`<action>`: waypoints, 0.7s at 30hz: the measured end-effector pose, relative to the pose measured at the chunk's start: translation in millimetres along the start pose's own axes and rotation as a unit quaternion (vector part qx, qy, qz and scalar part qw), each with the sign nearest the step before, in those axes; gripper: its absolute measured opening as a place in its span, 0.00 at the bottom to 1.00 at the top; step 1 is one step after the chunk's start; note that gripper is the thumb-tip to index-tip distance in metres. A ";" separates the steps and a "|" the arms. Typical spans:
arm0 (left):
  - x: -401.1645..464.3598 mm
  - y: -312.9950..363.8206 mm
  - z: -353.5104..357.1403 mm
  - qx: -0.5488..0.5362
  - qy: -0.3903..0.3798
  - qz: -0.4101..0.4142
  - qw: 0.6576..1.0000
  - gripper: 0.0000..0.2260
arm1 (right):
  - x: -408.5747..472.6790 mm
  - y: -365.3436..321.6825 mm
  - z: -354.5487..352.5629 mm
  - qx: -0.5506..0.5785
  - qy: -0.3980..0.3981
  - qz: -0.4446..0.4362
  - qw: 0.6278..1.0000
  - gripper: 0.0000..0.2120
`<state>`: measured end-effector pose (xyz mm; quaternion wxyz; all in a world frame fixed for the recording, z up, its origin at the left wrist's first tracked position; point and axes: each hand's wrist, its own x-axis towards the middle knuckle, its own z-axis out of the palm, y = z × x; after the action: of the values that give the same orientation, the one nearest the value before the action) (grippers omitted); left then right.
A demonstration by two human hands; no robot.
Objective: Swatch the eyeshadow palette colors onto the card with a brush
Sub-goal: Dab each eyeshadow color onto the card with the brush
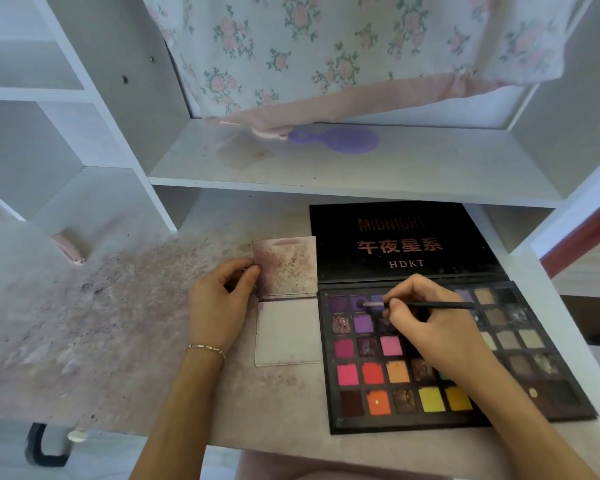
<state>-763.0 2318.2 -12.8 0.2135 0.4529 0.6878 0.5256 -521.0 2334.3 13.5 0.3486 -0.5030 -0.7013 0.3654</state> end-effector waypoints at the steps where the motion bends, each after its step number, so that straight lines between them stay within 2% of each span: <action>1: 0.3 0.2 0.5 0.001 -0.001 0.001 1.000 0.08 | 0.7 -0.5 -1.2 0.007 0.006 0.000 1.000 0.10; 5: 0.7 -0.5 0.0 -0.003 -0.002 0.002 1.000 0.11 | 3.1 -1.0 -1.4 0.014 -0.007 0.012 1.000 0.08; 12: -0.1 -0.4 -1.4 0.000 -0.004 0.007 1.000 0.10 | 5.6 -2.8 -4.6 0.002 0.007 0.006 1.000 0.09; 16: -0.3 -0.6 -1.7 0.000 -0.002 0.012 1.000 0.10 | 5.1 -2.9 -2.6 -0.007 -0.017 0.008 1.000 0.11; 21: -0.2 0.0 -1.3 0.003 0.001 0.019 1.000 0.13 | 9.0 -10.2 0.0 0.064 0.009 -0.004 0.998 0.11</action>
<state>-763.9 2317.3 -12.4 0.2015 0.4666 0.6806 0.5277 -527.9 2340.6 23.4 0.3882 -0.4805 -0.6748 0.4038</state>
